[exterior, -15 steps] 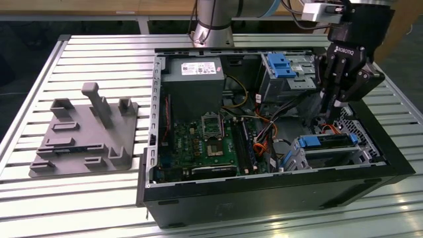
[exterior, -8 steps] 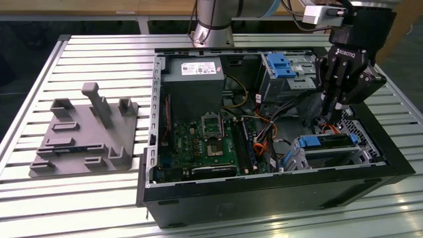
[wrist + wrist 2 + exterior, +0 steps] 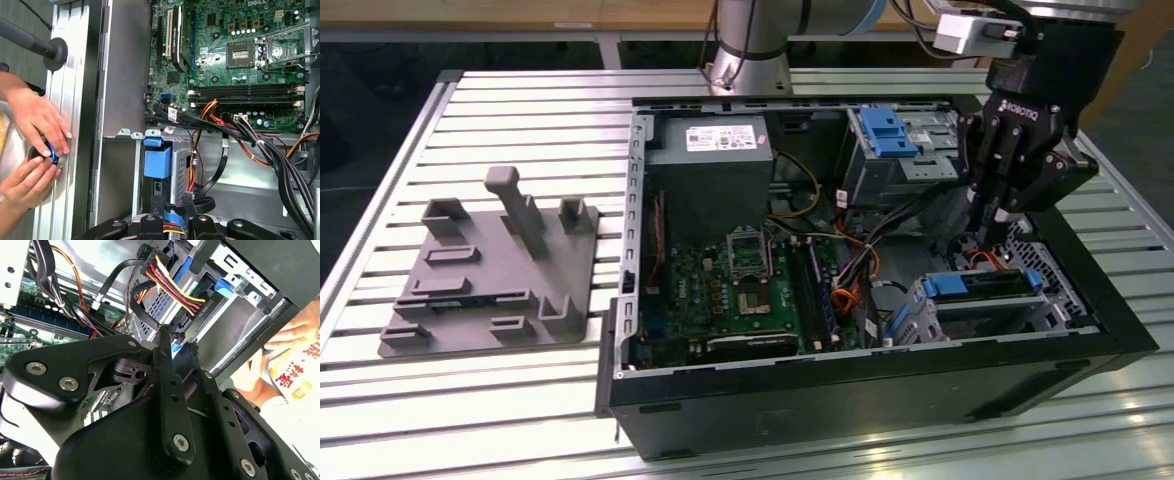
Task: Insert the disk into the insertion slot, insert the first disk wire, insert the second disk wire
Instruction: 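Insert the second disk wire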
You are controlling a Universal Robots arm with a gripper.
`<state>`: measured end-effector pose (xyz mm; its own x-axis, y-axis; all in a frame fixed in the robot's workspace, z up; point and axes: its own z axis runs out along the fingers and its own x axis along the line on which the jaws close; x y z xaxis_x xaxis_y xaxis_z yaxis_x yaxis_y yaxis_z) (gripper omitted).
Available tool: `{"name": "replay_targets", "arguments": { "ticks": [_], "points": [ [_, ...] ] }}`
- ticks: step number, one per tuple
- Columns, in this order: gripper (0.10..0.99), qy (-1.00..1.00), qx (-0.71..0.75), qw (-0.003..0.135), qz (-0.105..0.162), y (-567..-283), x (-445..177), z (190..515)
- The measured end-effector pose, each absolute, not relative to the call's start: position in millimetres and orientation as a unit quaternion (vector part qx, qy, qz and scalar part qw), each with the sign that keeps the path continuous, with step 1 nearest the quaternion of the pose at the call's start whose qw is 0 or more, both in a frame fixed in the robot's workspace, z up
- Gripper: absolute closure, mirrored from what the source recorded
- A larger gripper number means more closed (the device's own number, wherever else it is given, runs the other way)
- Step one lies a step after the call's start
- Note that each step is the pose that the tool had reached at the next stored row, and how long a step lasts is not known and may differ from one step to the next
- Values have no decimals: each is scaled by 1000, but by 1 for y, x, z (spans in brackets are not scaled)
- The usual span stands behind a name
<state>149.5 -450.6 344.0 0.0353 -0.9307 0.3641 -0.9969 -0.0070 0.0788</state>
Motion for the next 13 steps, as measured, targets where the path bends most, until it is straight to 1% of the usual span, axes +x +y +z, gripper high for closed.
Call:
{"name": "replay_targets", "arguments": {
  "ticks": [13],
  "points": [
    [792,-687,702,156,104,-455,149,343]
  ]
}}
